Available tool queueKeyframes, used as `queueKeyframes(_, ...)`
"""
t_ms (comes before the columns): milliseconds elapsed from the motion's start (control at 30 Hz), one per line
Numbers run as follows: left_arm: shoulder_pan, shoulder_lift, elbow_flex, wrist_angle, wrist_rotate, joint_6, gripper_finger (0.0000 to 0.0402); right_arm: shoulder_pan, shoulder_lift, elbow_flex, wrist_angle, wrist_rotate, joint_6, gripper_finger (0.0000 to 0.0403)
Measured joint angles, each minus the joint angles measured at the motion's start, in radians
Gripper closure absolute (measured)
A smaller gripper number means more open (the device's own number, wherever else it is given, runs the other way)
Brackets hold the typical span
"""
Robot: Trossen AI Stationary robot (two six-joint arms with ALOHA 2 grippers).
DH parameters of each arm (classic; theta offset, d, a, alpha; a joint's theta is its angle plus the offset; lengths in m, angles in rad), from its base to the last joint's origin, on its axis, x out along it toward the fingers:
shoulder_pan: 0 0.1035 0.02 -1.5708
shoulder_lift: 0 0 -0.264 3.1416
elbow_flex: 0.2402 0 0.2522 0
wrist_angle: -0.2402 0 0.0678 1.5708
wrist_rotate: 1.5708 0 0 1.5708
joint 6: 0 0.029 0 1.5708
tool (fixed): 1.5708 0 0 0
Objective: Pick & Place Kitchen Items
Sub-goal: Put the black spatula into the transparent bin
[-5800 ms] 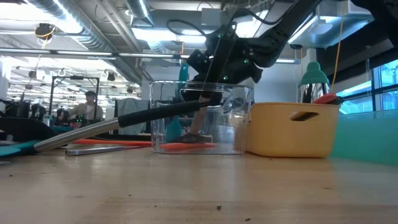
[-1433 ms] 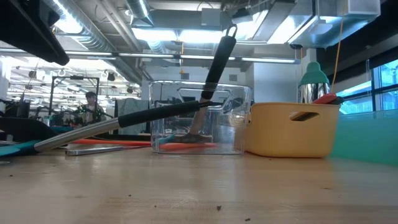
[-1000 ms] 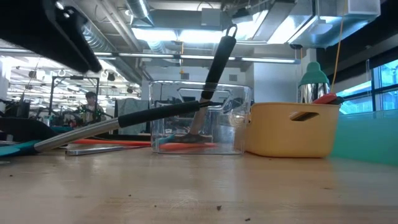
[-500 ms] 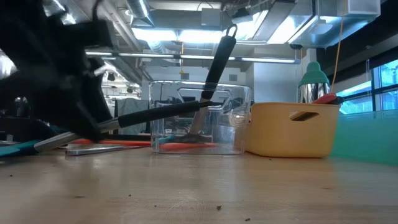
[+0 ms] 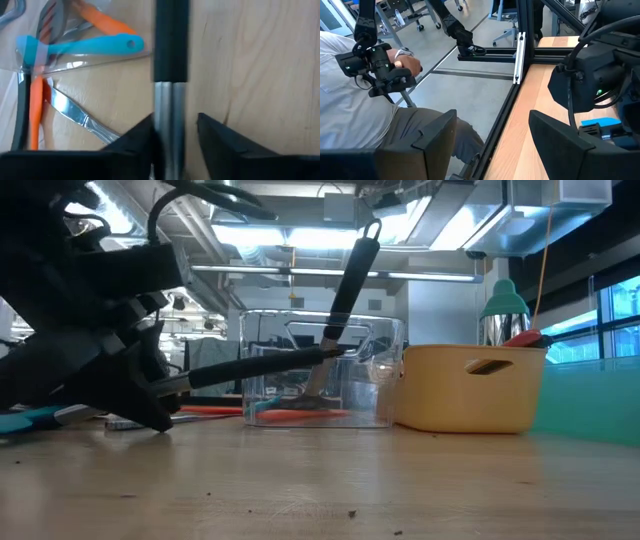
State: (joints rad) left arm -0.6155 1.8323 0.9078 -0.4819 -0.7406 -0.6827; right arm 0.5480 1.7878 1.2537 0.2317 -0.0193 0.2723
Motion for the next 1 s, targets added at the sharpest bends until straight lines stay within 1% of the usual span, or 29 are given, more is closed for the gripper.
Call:
queueKeyframes(100,0.000,-0.001,-0.002,-0.009,0.010,-0.001,0.0345,0.000,0.000,0.000,0.000,0.000,0.000,0.0151)
queueKeyframes(333,-0.021,-0.003,-0.002,-0.006,0.023,-0.026,0.0347,0.000,0.000,0.000,0.000,0.000,0.000,0.0151)
queueKeyframes(433,-0.047,-0.004,0.000,0.031,0.025,-0.016,0.0347,0.000,0.000,0.000,0.000,0.000,0.000,0.0151)
queueKeyframes(533,-0.074,-0.011,0.013,0.103,0.025,0.006,0.0347,0.000,0.000,0.000,-0.001,0.000,0.000,0.0151)
queueKeyframes(600,-0.097,-0.023,0.014,0.179,0.002,0.024,0.0347,0.000,0.000,0.000,-0.002,0.000,0.000,0.0151)
queueKeyframes(667,-0.122,-0.035,0.015,0.251,-0.046,0.053,0.0347,0.000,0.000,0.000,-0.004,0.000,0.000,0.0151)
queueKeyframes(767,-0.156,-0.054,0.016,0.335,-0.147,0.083,0.0347,0.000,0.000,0.000,-0.004,0.000,0.000,0.0151)
queueKeyframes(933,-0.198,-0.059,0.016,0.409,-0.355,0.089,0.0347,0.000,0.000,0.000,-0.004,0.000,0.000,0.0151)
queueKeyframes(1000,-0.208,-0.058,0.016,0.420,-0.451,0.046,0.0347,0.000,0.000,0.000,-0.004,0.000,0.000,0.0151)
